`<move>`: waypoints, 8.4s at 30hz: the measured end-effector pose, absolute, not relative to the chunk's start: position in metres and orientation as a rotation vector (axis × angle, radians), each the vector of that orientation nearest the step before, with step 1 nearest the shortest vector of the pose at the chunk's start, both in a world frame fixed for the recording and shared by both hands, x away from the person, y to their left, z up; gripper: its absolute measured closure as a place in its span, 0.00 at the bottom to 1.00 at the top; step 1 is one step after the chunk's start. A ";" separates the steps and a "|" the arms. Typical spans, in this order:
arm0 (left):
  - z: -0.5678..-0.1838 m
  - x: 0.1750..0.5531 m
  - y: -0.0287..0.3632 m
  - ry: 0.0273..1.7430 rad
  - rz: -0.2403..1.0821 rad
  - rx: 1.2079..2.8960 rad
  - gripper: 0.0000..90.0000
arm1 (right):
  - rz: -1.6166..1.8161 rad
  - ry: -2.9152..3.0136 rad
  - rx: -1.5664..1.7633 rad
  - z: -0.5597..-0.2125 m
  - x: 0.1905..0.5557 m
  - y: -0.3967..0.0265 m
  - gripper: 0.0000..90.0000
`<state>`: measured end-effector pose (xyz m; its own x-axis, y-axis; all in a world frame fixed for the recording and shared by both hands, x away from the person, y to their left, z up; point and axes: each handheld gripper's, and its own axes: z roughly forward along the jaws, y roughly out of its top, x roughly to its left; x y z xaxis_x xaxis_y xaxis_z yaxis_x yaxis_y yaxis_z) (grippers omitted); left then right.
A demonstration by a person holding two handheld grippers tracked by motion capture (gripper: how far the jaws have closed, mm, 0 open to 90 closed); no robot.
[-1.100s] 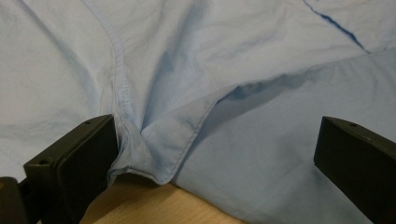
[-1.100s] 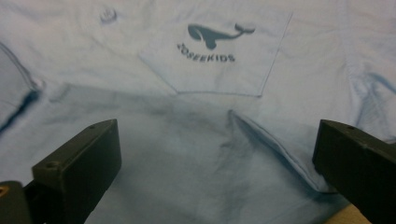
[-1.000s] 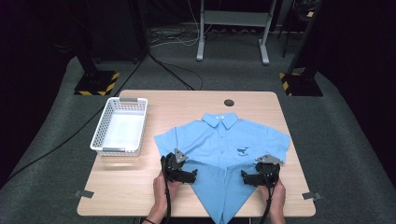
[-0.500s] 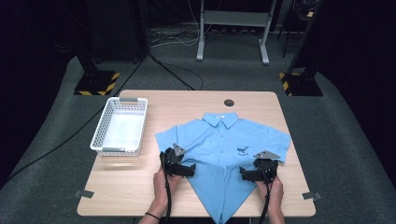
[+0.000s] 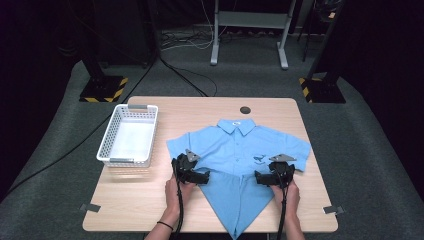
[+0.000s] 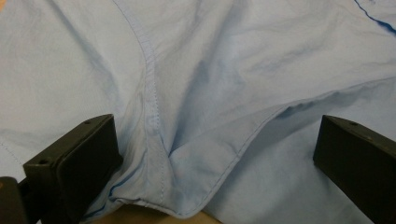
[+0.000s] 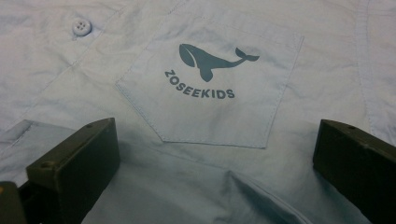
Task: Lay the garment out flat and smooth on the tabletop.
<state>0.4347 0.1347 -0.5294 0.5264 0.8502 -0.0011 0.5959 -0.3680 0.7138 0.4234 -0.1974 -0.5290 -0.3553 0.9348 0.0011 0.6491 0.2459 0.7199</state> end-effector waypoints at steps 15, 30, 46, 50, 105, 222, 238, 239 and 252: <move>-0.529 0.447 0.135 1.193 0.497 2.085 0.00 | 0.888 2.085 1.459 -0.529 0.443 -0.196 0.00; -0.529 0.447 0.135 1.192 0.496 2.085 0.00 | 1.042 1.998 1.454 -0.523 0.410 -0.196 0.01; -0.529 0.447 0.135 1.194 0.495 2.083 0.00 | 0.949 2.089 1.361 -0.525 0.396 -0.146 0.04; -0.529 0.447 0.135 1.192 0.497 2.085 0.00 | 0.928 2.125 1.360 -0.527 0.401 -0.143 0.09; -0.529 0.447 0.135 1.191 0.496 2.084 0.00 | 1.101 1.999 1.397 -0.521 0.350 -0.175 0.94; -0.501 0.426 0.124 1.059 0.419 1.944 0.01 | 0.897 2.109 1.428 -0.529 0.360 -0.245 0.00; -0.514 0.424 0.031 0.929 0.347 2.174 0.06 | 0.896 2.105 1.429 -0.529 0.361 -0.245 0.00; -0.516 0.425 0.028 0.929 0.344 2.184 0.06 | 0.897 2.105 1.429 -0.529 0.361 -0.245 0.00; -0.520 0.419 0.037 0.963 0.385 2.145 0.55 | 0.896 2.105 1.429 -0.529 0.361 -0.245 0.00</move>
